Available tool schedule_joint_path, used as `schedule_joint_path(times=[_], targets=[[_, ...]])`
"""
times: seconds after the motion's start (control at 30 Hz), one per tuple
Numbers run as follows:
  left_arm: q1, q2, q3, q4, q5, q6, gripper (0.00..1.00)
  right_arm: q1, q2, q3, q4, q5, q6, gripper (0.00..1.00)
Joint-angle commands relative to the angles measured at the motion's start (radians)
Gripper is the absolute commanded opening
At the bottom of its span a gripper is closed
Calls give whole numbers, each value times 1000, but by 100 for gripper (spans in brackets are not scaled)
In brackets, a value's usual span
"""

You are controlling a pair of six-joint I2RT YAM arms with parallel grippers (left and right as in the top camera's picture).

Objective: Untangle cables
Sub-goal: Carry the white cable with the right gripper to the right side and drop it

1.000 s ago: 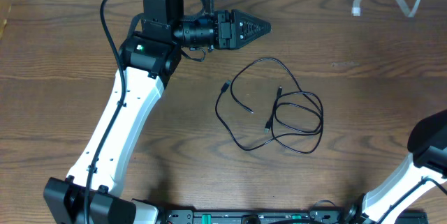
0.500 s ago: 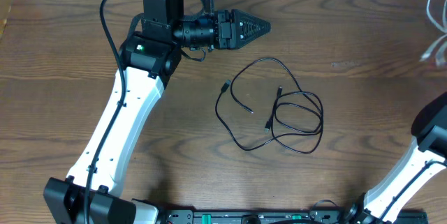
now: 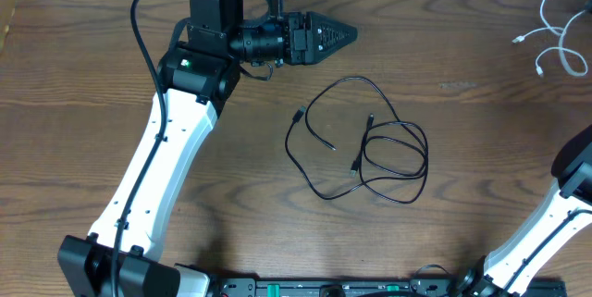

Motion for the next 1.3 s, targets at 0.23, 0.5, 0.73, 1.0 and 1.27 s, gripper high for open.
schedule_joint_path(times=[0.23,0.5,0.73,1.0,1.27], targets=[[2,3,-8,-52,-6,37,59,-35,-2,-1,-273,5,0,99],[2,3,-8,-69,-6,51,59,-105,-2,19,-358,-552,45,99],[2,3,-8,-69,-6,51,59,-204,-2,20,-137,-1106,494,99],[2,3,-8,-70,-6,51,59,-201,-2,16,-402,-459,283,99],[2,3,-8,-70,-6,51,59,-132,-2,15,-565,-134,156,99]])
